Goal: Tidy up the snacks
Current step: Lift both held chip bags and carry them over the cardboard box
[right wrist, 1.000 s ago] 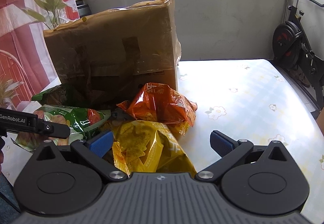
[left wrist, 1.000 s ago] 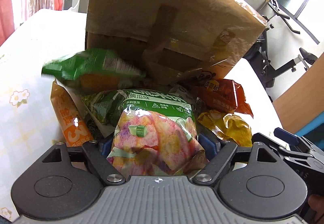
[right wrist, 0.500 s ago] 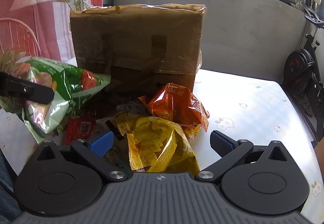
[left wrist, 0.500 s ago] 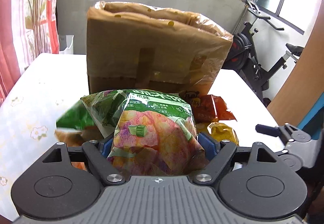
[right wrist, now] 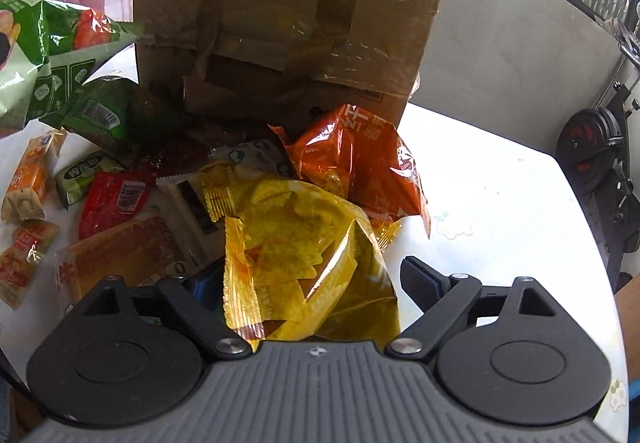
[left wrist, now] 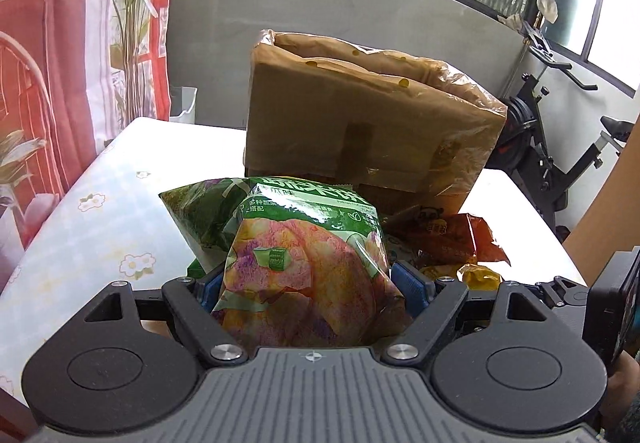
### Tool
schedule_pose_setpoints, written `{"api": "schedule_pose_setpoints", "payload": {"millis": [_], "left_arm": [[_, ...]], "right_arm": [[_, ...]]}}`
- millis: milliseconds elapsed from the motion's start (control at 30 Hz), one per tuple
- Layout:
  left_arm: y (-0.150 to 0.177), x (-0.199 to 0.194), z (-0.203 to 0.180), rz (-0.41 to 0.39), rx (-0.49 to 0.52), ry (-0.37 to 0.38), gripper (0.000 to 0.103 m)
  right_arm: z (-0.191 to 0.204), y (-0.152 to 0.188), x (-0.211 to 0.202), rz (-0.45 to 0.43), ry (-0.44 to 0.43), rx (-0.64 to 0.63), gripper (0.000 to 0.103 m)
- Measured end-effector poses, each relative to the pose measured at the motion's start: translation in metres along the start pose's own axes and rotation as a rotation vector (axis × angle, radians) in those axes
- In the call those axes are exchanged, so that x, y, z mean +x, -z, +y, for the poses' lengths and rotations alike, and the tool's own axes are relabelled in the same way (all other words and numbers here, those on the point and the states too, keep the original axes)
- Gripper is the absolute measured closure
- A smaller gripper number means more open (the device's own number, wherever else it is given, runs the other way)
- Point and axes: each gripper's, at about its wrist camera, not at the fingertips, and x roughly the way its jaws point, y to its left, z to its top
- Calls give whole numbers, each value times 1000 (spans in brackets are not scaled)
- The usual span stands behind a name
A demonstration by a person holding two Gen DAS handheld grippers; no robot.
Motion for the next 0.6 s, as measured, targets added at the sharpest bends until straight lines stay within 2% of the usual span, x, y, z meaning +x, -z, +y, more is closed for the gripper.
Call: {"api": "schedule_pose_setpoints", "payload": {"millis": [200,600], "left_arm": [[0,0,0,10,2,-16,19],[-1,-1,0,-1,4,-6,19]], "right_arm": [[0,3,-7,6,-25,-1,17],[-21,14,-53,-24,-127,130,21]]}}
